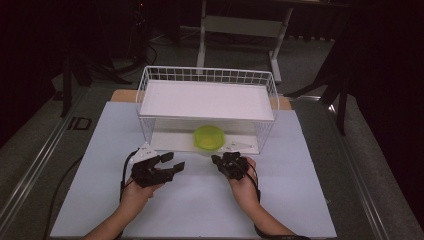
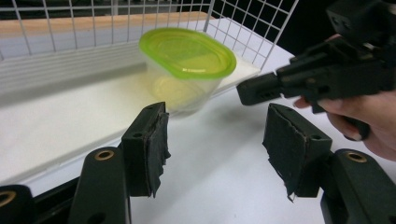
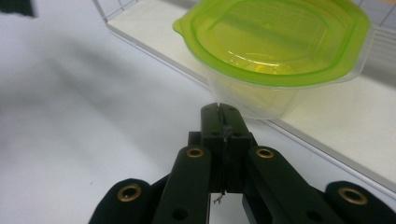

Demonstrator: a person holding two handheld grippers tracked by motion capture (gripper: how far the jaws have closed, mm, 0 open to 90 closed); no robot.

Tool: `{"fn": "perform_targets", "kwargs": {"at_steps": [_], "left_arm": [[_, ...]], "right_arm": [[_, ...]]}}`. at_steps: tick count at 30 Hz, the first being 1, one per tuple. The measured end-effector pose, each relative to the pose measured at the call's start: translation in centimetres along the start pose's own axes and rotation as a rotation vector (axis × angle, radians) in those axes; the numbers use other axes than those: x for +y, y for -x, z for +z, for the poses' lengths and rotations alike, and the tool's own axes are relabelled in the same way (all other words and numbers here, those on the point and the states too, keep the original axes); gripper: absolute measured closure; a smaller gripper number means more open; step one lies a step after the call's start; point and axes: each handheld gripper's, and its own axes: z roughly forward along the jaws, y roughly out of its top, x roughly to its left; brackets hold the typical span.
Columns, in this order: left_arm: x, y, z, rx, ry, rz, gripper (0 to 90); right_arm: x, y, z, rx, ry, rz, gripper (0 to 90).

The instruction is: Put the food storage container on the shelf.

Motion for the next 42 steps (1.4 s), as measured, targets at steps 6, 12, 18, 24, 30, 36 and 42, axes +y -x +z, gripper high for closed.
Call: {"fn": "perform_targets", "kwargs": {"at_steps": [6,12,18,24,30,36,42], "left_arm": [[-0.8,-0.4,-0.1,-0.006,-0.005,-0.018,40.9],[-1.2,-0.6,0.1,-0.013,-0.003,-0.035,40.9],[-1.1,-0.7,-0.1,-0.014,0.015,-0.036,41.5],[-1.0,-0.8,-0.1,-0.017,0.025,-0.039,41.7],[-0.9,-0.4,0.0,-0.035,0.026,-0.029,38.1],[-1.1,-0.7,-0.1,-0.124,0.033,-0.036,29.3],[-1.0,-0.6,-0.4,-0.14,0.061,-0.012,21.4]], "right_arm": [[0.1,0.5,1.4,-0.005,-0.017,0.032,89.9],[0.7,0.8,2.4,-0.03,-0.016,0.035,89.9],[1.2,1.3,3.5,-0.038,-0.01,0.058,89.9],[1.8,1.7,4.6,-0.064,-0.005,0.079,89.7],[2.5,2.4,5.1,-0.08,0.012,0.099,83.7],[2.4,2.2,4.1,-0.071,0.02,0.072,75.3],[1.5,1.4,1.9,-0.031,0.032,0.043,57.0]]}}
